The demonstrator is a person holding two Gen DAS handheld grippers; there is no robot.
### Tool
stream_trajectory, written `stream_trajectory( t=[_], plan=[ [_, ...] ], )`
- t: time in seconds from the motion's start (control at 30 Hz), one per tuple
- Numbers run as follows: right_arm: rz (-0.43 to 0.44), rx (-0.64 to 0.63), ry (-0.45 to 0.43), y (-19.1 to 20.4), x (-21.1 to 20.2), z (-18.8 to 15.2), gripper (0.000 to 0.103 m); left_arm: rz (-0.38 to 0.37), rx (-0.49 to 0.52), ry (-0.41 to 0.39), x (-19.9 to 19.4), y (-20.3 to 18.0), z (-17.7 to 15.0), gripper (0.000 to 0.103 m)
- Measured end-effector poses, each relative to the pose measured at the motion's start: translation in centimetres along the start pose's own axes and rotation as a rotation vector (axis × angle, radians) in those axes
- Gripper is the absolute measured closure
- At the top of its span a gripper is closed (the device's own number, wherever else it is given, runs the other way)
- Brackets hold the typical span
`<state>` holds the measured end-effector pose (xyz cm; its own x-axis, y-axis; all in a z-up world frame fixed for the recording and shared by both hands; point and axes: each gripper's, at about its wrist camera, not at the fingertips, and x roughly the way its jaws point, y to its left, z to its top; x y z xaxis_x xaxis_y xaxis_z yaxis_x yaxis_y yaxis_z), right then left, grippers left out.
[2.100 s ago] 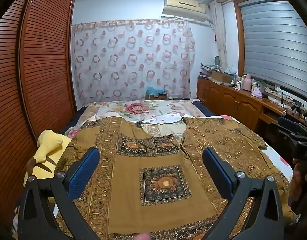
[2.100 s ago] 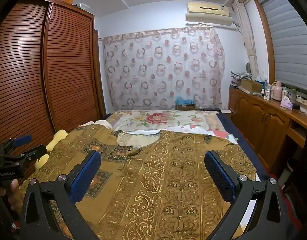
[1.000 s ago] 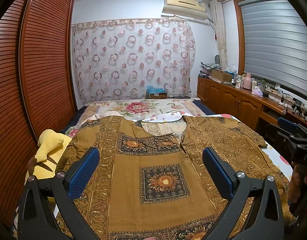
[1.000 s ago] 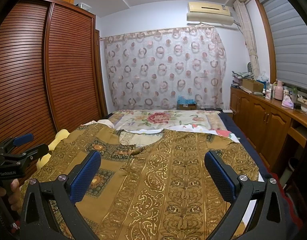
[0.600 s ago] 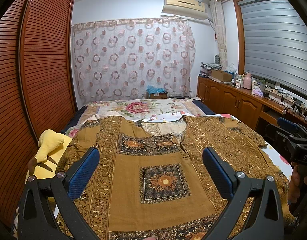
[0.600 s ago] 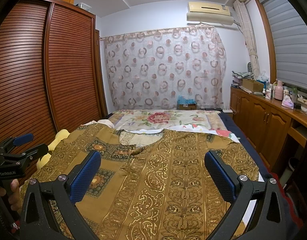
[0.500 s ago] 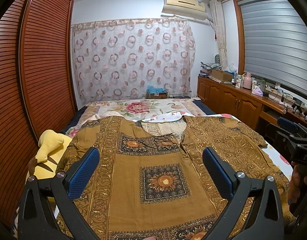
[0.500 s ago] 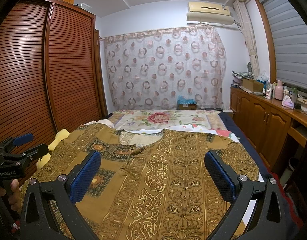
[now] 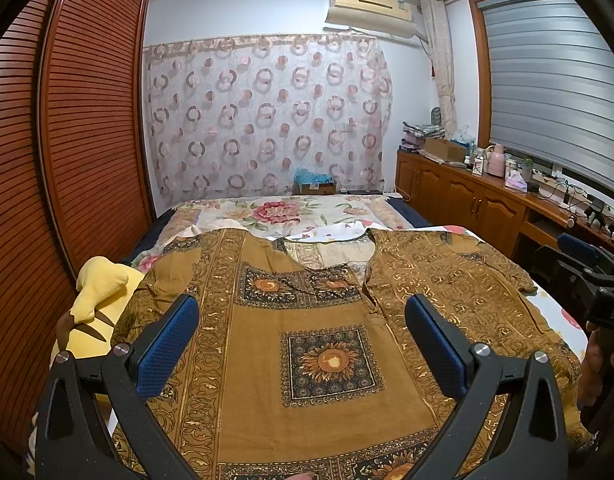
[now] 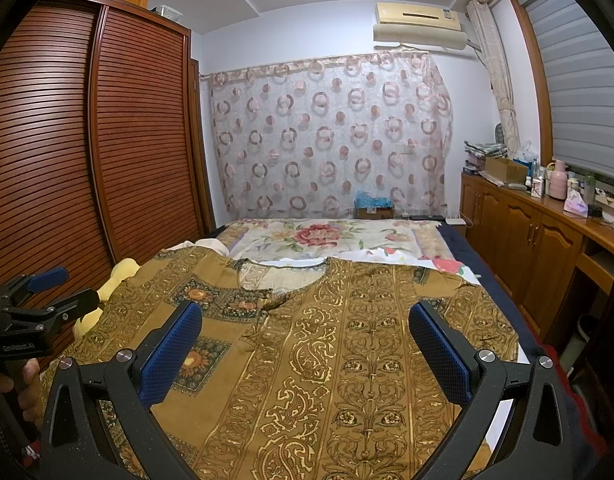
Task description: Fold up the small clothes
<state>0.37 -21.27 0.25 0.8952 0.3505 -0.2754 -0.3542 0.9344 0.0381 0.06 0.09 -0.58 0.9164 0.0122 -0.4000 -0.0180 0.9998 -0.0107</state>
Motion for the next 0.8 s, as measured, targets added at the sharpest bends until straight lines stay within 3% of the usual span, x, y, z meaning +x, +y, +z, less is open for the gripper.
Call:
stream_trajectory(
  t=[0.8],
  plan=[
    [0.006, 0.002, -0.01, 0.02, -0.28, -0.01, 0.0, -0.004, -0.001, 0.009, 0.1, 0.38, -0.45, 0.0]
  ],
)
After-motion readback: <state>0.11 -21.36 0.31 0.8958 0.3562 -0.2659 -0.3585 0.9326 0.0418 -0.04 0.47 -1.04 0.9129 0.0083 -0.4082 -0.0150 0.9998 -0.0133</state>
